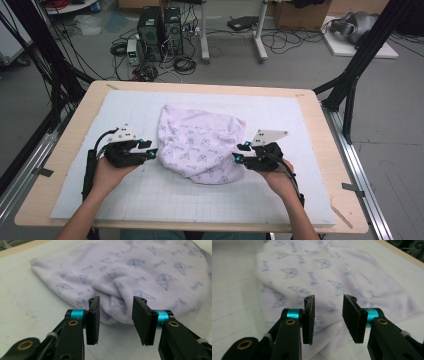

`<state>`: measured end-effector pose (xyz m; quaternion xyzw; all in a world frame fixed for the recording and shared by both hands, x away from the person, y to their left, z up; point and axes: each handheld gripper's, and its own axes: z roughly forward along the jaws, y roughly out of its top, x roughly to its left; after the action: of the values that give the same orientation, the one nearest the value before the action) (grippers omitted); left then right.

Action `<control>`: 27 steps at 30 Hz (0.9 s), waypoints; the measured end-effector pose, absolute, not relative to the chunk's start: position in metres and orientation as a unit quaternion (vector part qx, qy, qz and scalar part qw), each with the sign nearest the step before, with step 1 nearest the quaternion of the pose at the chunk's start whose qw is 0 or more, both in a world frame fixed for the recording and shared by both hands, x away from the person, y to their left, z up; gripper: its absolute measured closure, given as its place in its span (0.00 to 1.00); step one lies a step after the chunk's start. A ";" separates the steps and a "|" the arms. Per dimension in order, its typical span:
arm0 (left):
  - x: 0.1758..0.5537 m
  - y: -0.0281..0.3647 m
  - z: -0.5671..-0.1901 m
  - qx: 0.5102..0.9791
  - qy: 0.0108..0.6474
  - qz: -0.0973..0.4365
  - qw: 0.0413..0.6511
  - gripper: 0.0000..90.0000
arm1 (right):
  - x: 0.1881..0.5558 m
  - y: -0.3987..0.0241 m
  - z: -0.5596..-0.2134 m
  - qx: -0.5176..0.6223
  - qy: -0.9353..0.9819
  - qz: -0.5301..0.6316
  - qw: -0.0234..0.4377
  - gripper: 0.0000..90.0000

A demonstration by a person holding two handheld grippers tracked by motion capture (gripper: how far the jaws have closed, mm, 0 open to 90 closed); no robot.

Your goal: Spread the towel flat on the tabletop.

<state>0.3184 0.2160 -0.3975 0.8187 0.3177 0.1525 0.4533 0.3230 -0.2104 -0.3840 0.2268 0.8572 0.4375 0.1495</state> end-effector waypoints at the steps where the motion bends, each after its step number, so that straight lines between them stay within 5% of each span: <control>1: 0.313 0.215 -0.401 0.820 0.312 0.147 0.456 0.64 | 0.319 -0.209 -0.384 0.224 0.858 0.441 0.140 0.68; 15: 0.309 0.175 -0.427 0.851 0.280 0.114 0.430 0.54 | 0.296 -0.187 -0.433 0.203 0.888 0.398 0.107 0.58; 21: 0.317 0.164 -0.438 0.860 0.275 0.116 0.415 0.90 | 0.306 -0.178 -0.444 0.209 0.892 0.388 0.104 0.72; 27: 0.308 0.174 -0.425 0.849 0.274 0.134 0.431 0.96 | 0.307 -0.181 -0.440 0.203 0.891 0.396 0.092 0.96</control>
<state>0.3079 0.1736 -0.4247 0.8491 0.2739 0.1337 0.4314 0.3069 -0.1812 -0.4399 0.2028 0.8908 0.3963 0.0916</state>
